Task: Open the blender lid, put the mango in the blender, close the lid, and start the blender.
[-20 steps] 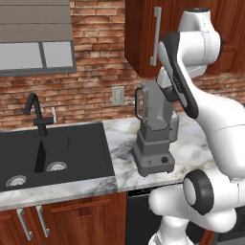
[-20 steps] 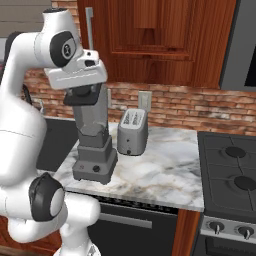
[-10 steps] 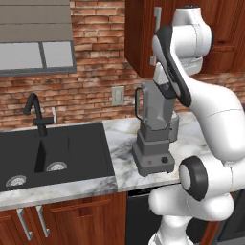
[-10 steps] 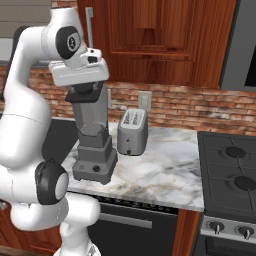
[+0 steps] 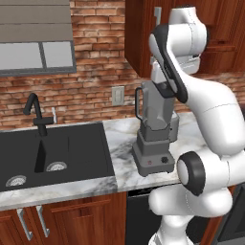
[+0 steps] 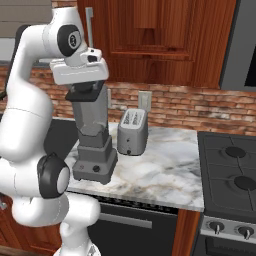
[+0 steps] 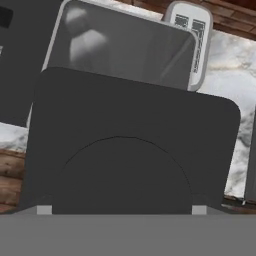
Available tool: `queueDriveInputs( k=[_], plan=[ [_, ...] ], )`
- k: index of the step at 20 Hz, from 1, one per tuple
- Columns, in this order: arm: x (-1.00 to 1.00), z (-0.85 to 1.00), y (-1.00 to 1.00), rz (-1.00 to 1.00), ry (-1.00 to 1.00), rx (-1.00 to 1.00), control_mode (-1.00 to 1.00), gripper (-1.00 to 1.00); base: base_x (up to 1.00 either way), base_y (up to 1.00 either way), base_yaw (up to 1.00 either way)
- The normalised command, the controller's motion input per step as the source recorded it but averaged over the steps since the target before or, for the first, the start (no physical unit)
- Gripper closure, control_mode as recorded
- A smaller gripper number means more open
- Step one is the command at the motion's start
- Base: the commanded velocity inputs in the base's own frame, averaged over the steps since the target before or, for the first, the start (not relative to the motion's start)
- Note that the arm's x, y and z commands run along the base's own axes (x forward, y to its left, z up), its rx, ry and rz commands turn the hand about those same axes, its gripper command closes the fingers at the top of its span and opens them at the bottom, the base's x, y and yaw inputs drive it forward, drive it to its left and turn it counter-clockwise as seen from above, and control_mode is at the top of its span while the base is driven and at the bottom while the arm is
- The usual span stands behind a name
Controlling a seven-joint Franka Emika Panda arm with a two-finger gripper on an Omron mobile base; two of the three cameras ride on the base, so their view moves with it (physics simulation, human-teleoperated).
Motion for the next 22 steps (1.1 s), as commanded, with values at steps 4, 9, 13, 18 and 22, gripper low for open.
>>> queueDriveInputs(
  k=[4, 9, 13, 18, 22],
  plan=[
    [0.14, 0.0, 0.12, -0.04, 0.03, 0.0, -1.0, 1.0, 0.0, 0.0, 0.0],
    [0.16, 0.0, 0.12, -0.05, 0.01, 0.0, -1.0, 1.0, 0.0, 0.0, 0.0],
    [0.15, 0.01, 0.1, -0.06, 0.0, 0.0, -1.0, 1.0, 0.0, 0.0, 0.0],
    [0.23, 0.0, 0.1, -0.05, 0.0, 0.0, -1.0, 1.0, 0.0, 0.0, 0.0],
    [0.32, 0.0, 0.05, -0.04, 0.0, 0.0, -1.0, 1.0, 0.0, 0.0, 0.0]
  ],
)
